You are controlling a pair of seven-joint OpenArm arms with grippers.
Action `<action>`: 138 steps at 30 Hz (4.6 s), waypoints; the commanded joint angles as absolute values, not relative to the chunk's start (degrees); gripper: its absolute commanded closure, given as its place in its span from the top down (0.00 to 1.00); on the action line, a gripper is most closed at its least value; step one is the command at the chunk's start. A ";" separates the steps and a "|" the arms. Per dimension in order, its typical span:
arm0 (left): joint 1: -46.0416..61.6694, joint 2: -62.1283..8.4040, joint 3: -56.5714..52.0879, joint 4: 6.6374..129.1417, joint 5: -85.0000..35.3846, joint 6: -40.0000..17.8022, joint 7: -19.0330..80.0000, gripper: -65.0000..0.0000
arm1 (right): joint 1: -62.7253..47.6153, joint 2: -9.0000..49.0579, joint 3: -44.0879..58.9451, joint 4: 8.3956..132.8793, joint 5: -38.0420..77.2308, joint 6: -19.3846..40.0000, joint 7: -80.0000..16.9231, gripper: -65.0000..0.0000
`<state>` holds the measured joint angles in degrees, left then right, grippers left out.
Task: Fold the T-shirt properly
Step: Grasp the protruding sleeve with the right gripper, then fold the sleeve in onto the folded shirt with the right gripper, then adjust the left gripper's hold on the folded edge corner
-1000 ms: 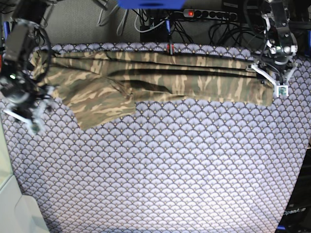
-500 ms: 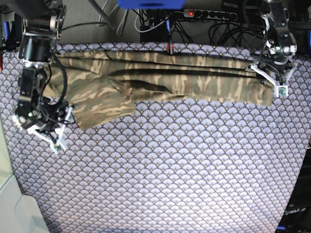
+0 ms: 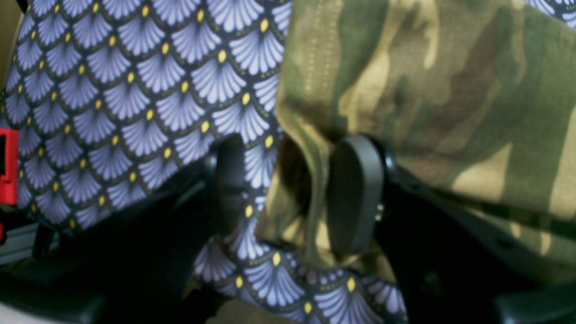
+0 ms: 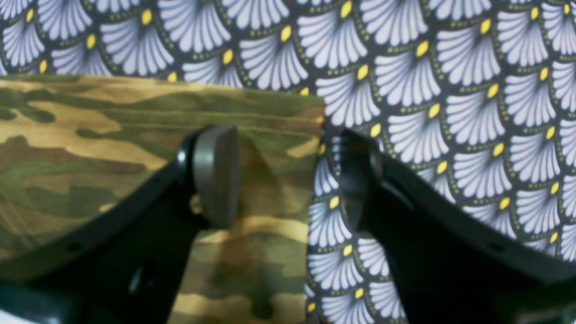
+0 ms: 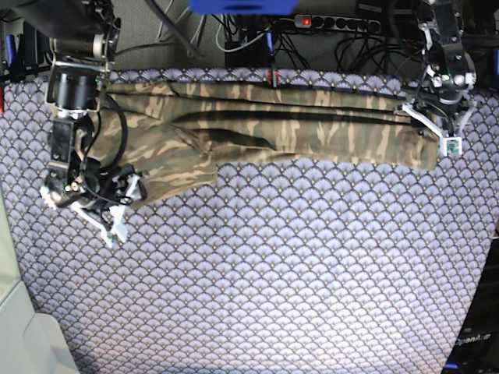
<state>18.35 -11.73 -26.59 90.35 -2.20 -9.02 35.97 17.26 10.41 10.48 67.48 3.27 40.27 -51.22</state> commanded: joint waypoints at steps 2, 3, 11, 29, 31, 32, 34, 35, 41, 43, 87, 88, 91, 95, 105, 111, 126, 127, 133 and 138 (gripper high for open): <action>18.15 -12.35 -26.86 91.03 -1.98 -8.92 36.00 0.50 | 18.77 11.03 10.68 68.35 3.74 40.00 -50.42 0.56; 18.15 -12.35 -26.86 91.03 -1.98 -8.84 36.00 0.50 | 18.68 11.03 10.68 68.35 3.74 40.00 -50.51 0.56; 18.15 -12.26 -26.86 91.03 -1.98 -8.84 36.00 0.50 | 17.71 9.98 10.59 68.26 3.74 40.00 -50.95 0.31; 18.07 -12.26 -26.86 90.77 -1.98 -8.84 36.00 0.50 | 11.47 9.63 7.08 91.38 4.09 40.00 -61.14 0.00; 17.36 -12.26 -26.86 90.68 -1.98 -8.84 36.00 0.50 | 9.45 9.63 7.25 95.78 4.09 40.00 -62.29 0.00; 17.36 -12.26 -26.86 90.42 -1.98 -8.84 36.00 0.50 | 8.22 9.71 7.25 97.89 4.09 40.00 -62.55 0.00; 17.36 -12.26 -26.86 90.42 -1.98 -8.84 36.00 0.50 | 5.41 9.80 7.34 101.85 4.09 40.00 -62.55 0.00; 17.27 -12.26 -26.77 90.42 -1.98 -8.84 36.00 0.50 | 3.82 9.89 7.34 104.22 4.09 40.00 -62.55 0.00; 16.57 -12.35 -26.77 90.33 -1.71 -8.84 36.00 0.50 | -4.88 9.89 7.43 113.27 4.09 40.00 -62.29 0.00; 16.57 -12.35 -26.77 90.33 -1.71 -8.84 36.00 0.50 | -6.55 10.07 8.22 113.36 4.09 40.00 -62.11 0.00; 17.10 -12.97 -27.03 90.33 -1.80 -8.92 36.00 0.59 | -13.14 8.22 24.04 100.35 3.65 40.00 -59.30 0.05; 17.10 -12.97 -27.03 90.33 -1.80 -8.92 36.00 0.63 | -13.14 8.22 24.13 99.47 3.65 40.00 -59.12 0.08; 17.10 -12.97 -26.95 90.33 -1.98 -8.92 35.74 0.68 | -13.14 8.22 24.84 97.01 3.65 40.00 -58.86 0.22; 16.57 -12.97 -26.77 90.33 -1.98 -8.92 35.56 0.68 | -12.09 8.13 26.59 94.46 4.00 40.00 -58.77 0.35; 12.09 -12.35 -26.86 83.30 -2.07 -15.60 35.91 0.68 | -12.00 8.13 26.24 94.20 4.00 40.00 -58.77 0.35; 12.00 -10.68 -26.86 78.99 -2.07 -18.77 35.82 0.67 | -11.91 8.22 26.24 94.20 3.82 40.00 -58.77 0.35; 11.21 -9.89 -26.77 73.63 -2.15 -23.60 35.91 0.02 | -11.03 8.31 26.15 94.20 3.74 40.00 -58.77 0.35; 11.21 -9.98 -26.77 74.33 -2.15 -23.60 35.91 0.02 | -11.03 8.31 26.15 94.20 3.74 40.00 -58.77 0.35; 13.23 -8.84 -26.77 85.85 -2.15 -23.60 36.09 0.02 | -11.03 8.31 26.24 94.20 3.74 40.00 -58.77 0.35; 12.00 -6.90 -26.77 97.63 -2.07 -23.60 43.56 0.02 | -11.12 8.31 26.24 94.20 3.74 40.00 -58.77 0.35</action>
<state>13.54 -6.17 -26.57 96.09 -1.74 -24.18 46.00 -11.00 8.23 26.46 94.45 4.97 39.64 -56.88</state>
